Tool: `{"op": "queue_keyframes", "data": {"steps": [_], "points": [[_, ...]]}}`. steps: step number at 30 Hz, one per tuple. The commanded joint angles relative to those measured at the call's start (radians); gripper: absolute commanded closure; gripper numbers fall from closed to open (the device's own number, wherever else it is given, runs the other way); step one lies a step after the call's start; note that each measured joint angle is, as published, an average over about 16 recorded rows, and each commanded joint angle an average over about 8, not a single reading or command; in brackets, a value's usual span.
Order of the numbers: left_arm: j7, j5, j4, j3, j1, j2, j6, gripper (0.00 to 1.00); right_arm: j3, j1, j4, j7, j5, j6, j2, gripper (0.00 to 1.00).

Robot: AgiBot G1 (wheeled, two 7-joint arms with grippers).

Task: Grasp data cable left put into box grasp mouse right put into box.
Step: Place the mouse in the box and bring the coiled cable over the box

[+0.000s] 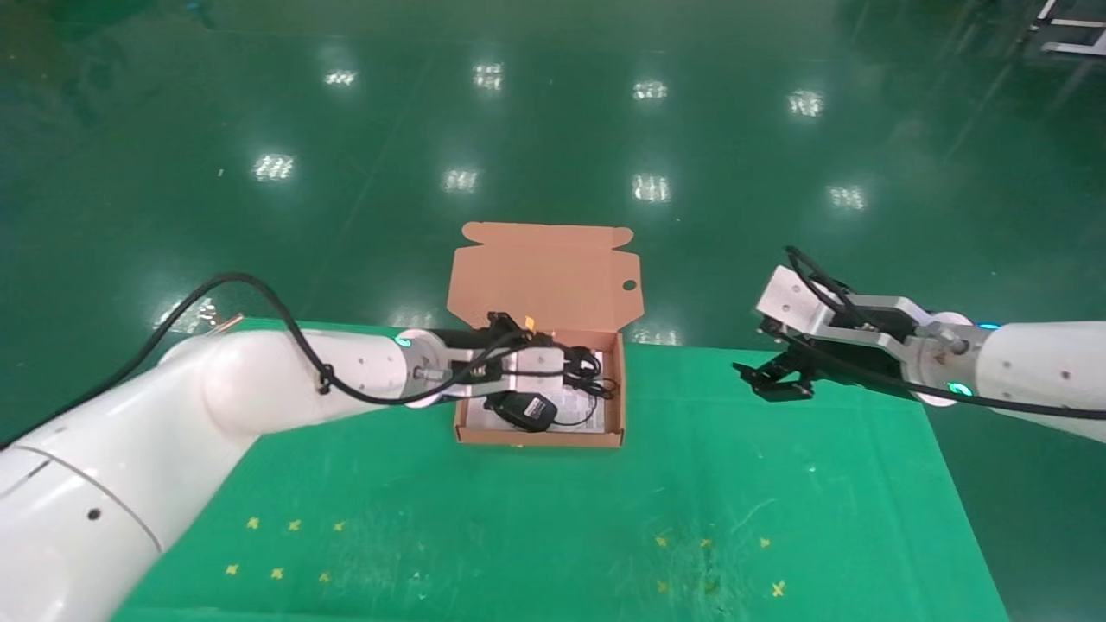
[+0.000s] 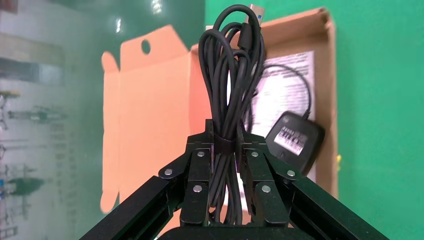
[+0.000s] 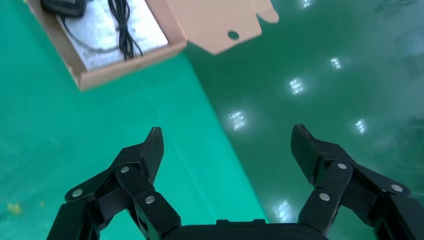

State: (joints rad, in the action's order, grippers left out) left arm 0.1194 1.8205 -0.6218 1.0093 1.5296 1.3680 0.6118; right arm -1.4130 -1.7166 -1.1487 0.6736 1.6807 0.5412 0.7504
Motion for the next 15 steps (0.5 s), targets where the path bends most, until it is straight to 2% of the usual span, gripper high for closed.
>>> {"op": "queue_keyframes", "data": {"steps": [1,2,9,10,15], "points": [[0.036,-0.044,0.005,0.026,-0.007,0.003,-0.015,1.00,-0.009,-0.009,-0.047,0.049,0.039,0.010,-0.034,0.00],[0.042,-0.059,0.007,0.037,-0.006,0.003,-0.018,0.90,-0.012,-0.015,-0.060,0.067,0.054,0.021,-0.041,0.00],[0.050,-0.122,0.034,0.089,0.002,0.007,-0.024,0.03,-0.025,-0.046,-0.110,0.137,0.115,0.075,-0.058,0.00],[0.049,-0.125,0.037,0.092,0.002,0.008,-0.024,0.00,-0.026,-0.047,-0.113,0.139,0.118,0.077,-0.059,0.00],[0.050,-0.123,0.034,0.091,0.004,0.005,-0.022,0.00,-0.026,-0.047,-0.109,0.136,0.116,0.079,-0.057,0.00]]}}
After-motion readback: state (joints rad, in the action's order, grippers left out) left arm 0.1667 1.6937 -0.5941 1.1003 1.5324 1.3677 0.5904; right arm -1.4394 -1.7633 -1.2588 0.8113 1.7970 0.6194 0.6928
